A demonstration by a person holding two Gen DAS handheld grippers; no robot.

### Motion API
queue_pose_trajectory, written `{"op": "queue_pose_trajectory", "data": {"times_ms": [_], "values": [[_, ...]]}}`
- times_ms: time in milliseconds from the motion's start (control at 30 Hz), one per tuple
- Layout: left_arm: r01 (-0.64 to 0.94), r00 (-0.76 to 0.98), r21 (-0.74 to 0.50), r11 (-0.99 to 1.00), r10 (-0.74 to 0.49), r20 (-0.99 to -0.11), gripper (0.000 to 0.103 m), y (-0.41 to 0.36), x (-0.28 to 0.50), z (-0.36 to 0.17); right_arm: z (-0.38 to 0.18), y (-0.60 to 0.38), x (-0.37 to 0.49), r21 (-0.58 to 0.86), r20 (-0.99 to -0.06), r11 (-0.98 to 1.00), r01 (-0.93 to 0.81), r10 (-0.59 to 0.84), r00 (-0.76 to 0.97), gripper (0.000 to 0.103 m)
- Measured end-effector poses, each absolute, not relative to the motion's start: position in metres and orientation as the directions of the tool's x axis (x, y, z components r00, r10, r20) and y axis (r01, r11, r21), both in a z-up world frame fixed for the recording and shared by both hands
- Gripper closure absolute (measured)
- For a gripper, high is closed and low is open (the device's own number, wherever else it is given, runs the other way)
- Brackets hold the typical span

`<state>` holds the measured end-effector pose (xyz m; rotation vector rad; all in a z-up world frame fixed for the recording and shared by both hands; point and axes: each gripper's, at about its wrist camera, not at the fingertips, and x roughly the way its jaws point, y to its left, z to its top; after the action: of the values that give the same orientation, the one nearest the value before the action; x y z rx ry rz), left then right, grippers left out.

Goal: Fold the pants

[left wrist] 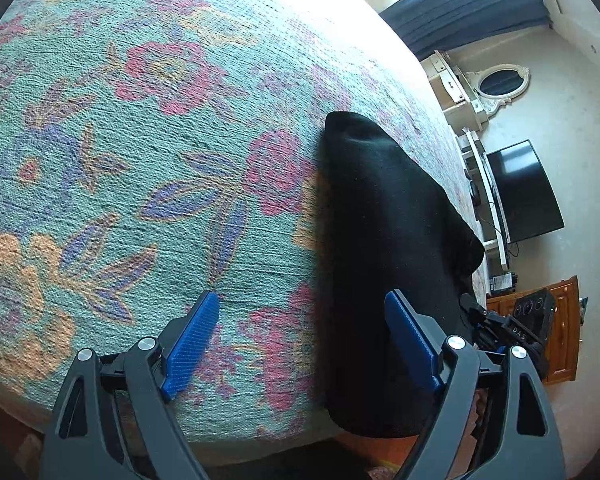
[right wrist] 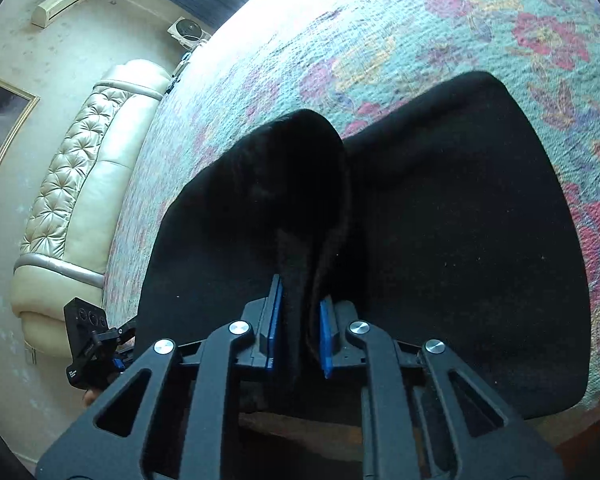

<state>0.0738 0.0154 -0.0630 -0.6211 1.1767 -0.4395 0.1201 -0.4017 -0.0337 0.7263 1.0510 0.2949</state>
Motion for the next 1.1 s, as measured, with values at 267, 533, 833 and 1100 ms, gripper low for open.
{"op": "queue_pose_trajectory", "data": {"times_ms": [267,533,833,1100], "values": [[0.040,0.324,-0.603,0.797,-0.581,-0.746,0.017,0.001,0.072,-0.059,0.015,-0.420,0.107,0.590,-0.664,0.805,0.057,0.444,0.602,0.095],[0.043,0.318,-0.675,0.737,-0.650,-0.690,0.017,0.000,0.068,-0.057,0.001,-0.476,0.086,0.545,-0.708,0.823,0.161,0.348,0.614,0.096],[0.133,0.272,-0.703,0.698,-0.708,-0.651,0.017,-0.023,0.055,-0.058,-0.052,-0.518,0.079,0.648,-0.687,0.725,0.235,0.422,0.591,0.100],[0.147,0.268,-0.718,0.680,-0.726,-0.633,0.017,-0.039,0.062,-0.062,-0.069,-0.536,0.067,0.804,-0.562,0.546,0.234,0.571,0.599,0.053]]}}
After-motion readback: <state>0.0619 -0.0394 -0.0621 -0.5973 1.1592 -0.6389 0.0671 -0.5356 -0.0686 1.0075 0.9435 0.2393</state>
